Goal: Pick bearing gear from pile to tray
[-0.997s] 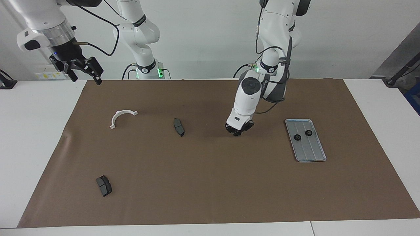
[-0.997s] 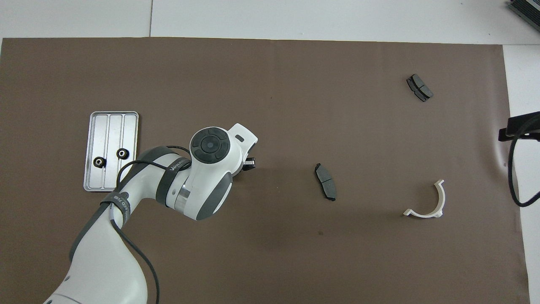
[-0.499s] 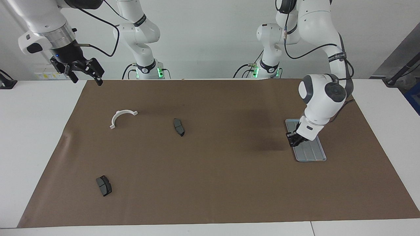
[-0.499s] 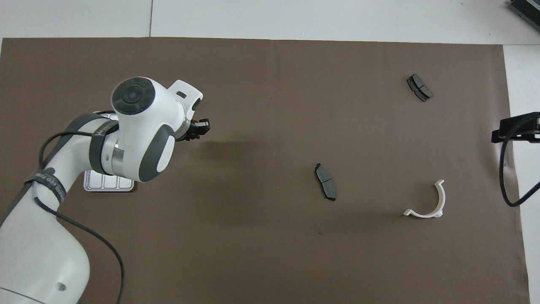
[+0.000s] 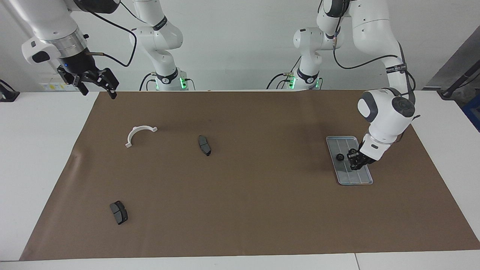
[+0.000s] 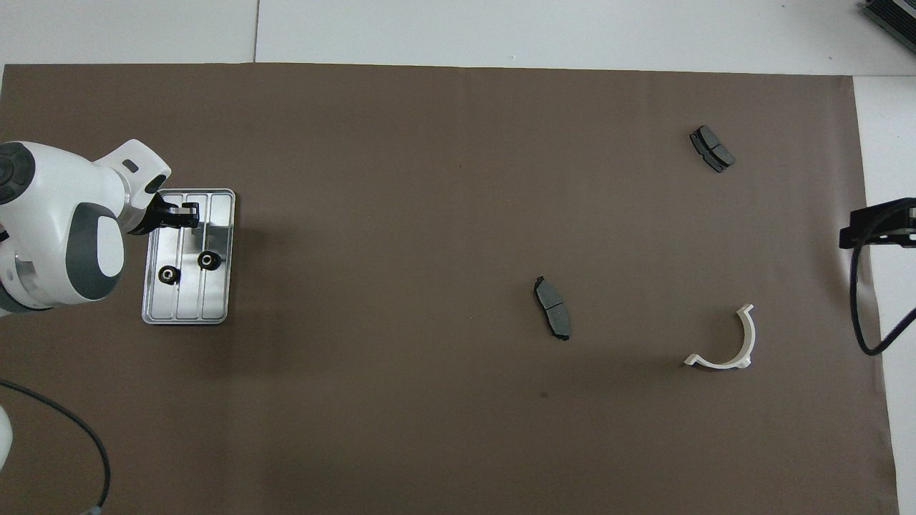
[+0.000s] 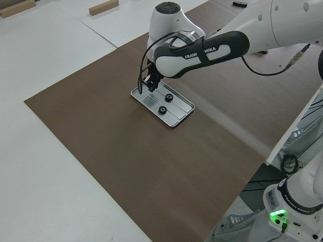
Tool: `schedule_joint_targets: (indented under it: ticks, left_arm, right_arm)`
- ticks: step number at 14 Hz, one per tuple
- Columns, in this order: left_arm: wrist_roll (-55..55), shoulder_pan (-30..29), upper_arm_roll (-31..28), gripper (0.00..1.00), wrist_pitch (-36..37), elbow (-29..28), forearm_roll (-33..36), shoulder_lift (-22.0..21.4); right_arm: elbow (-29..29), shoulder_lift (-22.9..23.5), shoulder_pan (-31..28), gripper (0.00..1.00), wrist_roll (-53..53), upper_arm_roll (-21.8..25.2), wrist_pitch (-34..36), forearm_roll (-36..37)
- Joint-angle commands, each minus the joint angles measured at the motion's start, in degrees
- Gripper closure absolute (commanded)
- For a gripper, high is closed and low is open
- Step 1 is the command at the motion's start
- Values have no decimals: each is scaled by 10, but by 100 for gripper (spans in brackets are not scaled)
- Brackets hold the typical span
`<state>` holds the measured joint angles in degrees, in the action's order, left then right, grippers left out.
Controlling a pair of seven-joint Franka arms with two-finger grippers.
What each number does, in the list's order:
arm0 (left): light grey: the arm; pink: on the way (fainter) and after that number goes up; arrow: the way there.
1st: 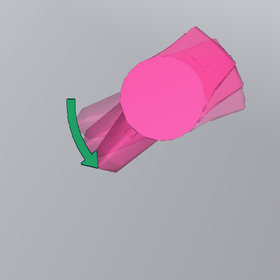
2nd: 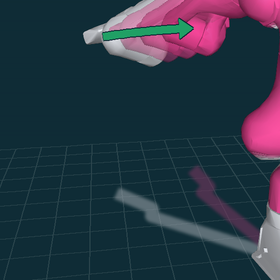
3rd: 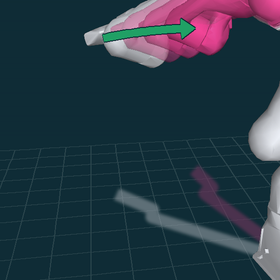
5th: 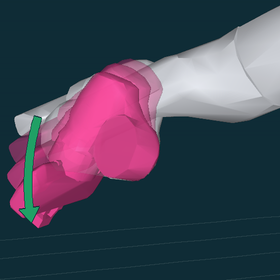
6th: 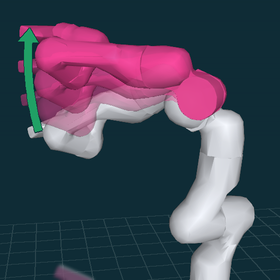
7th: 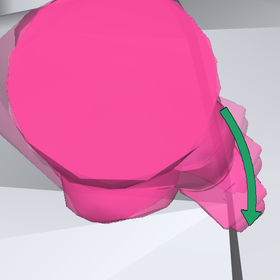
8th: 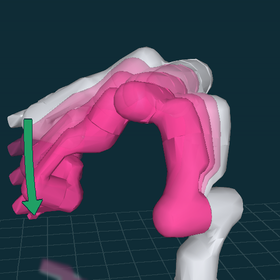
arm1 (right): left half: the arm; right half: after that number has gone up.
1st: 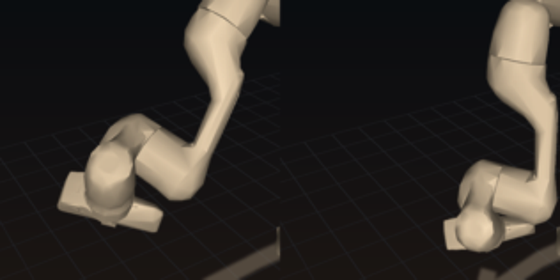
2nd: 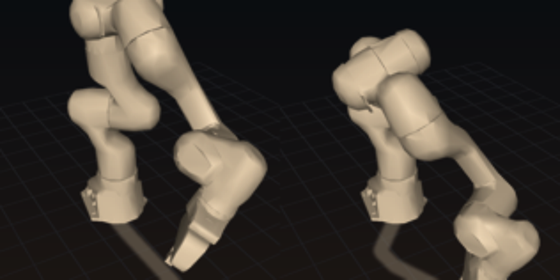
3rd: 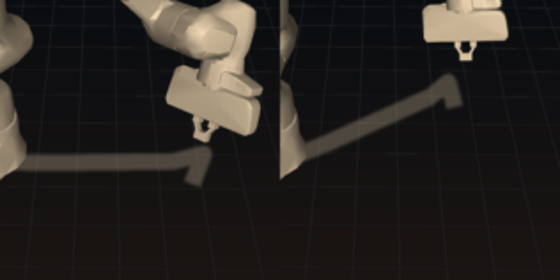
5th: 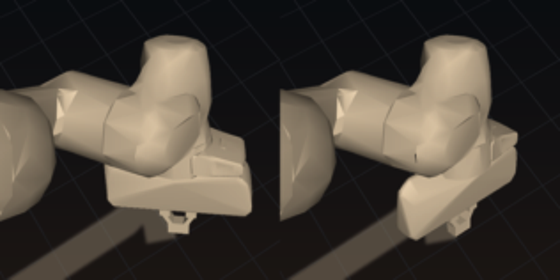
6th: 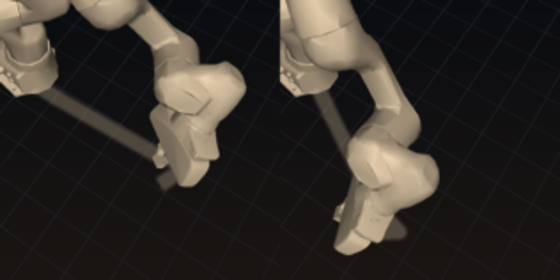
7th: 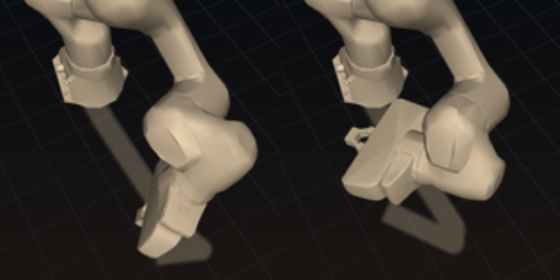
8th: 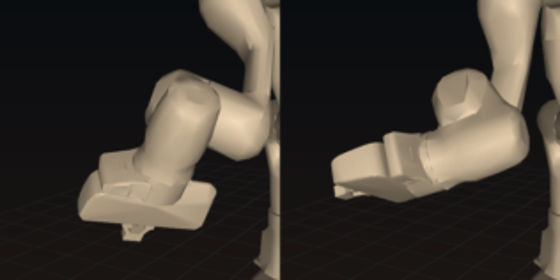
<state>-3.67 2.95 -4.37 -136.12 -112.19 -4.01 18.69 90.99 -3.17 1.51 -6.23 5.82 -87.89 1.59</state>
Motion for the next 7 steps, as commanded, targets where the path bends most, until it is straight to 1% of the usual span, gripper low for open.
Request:
schedule_joint_targets:
  ticks: [1,2,4,5,7]
  left_arm:
    - [-13,-13,6,28,-15,-11,1,-5]
    - [-13,-13,6,0,-12,-7,1,-4]
    - [-13,-11,6,0,-1,0,1,-8]
    - [-11,-9,6,0,23,15,1,-13]
    - [-6,-5,6,0,126,74,1,-24]
  right_arm:
    - [11,-10,0,0,12,0,1,2]
    - [11,-10,2,0,11,0,0,2]
    - [16,-11,2,0,3,-5,1,-6]
    - [19,-14,2,0,2,-5,3,-11]
    - [19,-14,2,0,1,-5,2,-11]
